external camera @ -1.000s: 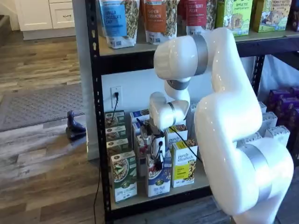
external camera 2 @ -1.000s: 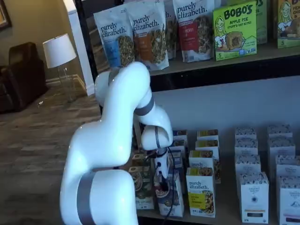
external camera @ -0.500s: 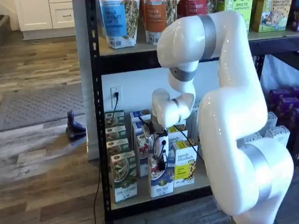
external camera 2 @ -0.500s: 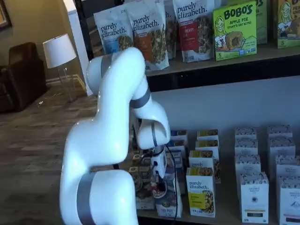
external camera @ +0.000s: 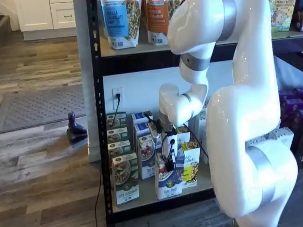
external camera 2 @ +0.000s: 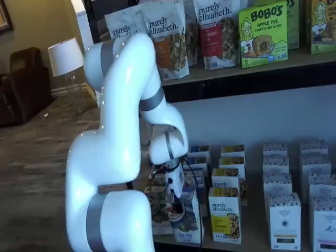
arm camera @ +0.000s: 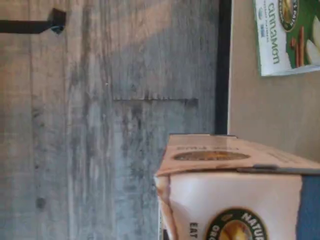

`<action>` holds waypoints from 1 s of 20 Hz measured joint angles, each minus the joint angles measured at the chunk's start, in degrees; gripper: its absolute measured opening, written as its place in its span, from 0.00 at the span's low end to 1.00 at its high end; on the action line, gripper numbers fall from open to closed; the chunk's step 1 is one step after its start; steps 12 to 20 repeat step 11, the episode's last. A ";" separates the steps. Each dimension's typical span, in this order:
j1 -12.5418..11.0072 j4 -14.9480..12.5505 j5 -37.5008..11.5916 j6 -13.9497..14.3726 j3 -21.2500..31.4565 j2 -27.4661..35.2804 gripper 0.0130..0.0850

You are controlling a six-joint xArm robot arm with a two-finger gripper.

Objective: Pick up the blue and white box that is on the bottom shelf, the second box from the left

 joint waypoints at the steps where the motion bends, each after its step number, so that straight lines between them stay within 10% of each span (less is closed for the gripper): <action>1: 0.05 0.11 0.41 -0.09 0.98 -1.20 0.50; 20: 0.01 1.93 2.76 -1.89 7.21 -8.78 0.50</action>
